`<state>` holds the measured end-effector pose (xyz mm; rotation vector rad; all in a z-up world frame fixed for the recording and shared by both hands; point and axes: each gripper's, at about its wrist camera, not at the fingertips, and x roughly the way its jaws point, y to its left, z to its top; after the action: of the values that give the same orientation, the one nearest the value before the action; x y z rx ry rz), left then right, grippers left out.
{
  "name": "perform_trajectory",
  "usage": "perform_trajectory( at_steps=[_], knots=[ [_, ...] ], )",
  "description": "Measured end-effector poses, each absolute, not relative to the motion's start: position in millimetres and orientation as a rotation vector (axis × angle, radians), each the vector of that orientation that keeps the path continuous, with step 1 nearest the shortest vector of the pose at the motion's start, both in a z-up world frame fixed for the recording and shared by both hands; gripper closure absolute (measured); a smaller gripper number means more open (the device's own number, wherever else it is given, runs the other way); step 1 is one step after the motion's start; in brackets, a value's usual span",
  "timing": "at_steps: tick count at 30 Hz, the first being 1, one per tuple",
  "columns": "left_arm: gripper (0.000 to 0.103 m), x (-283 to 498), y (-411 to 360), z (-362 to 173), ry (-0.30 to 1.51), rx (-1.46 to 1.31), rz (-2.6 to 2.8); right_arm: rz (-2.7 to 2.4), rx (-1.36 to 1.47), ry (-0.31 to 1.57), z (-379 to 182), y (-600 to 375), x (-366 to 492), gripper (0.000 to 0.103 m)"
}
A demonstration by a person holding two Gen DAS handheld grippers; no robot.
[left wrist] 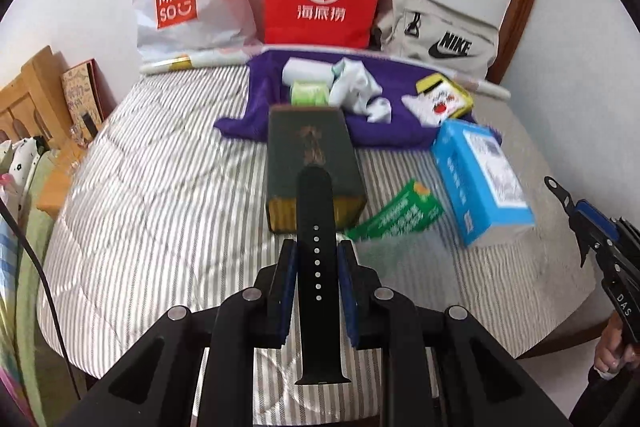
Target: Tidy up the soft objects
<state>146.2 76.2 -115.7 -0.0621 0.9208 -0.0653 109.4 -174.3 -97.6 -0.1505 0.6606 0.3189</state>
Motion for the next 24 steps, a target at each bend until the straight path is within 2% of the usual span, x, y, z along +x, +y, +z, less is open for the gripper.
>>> perform_trajectory(
  at_steps=[9,24],
  knots=[
    [0.083,182,83,-85,0.875,-0.077,-0.072,0.329,-0.120,0.629,-75,-172,141,0.083],
    [0.083,264,82,-77,0.877,-0.103,-0.127,0.337,-0.082,0.634,-60,-167,212,0.083]
  ],
)
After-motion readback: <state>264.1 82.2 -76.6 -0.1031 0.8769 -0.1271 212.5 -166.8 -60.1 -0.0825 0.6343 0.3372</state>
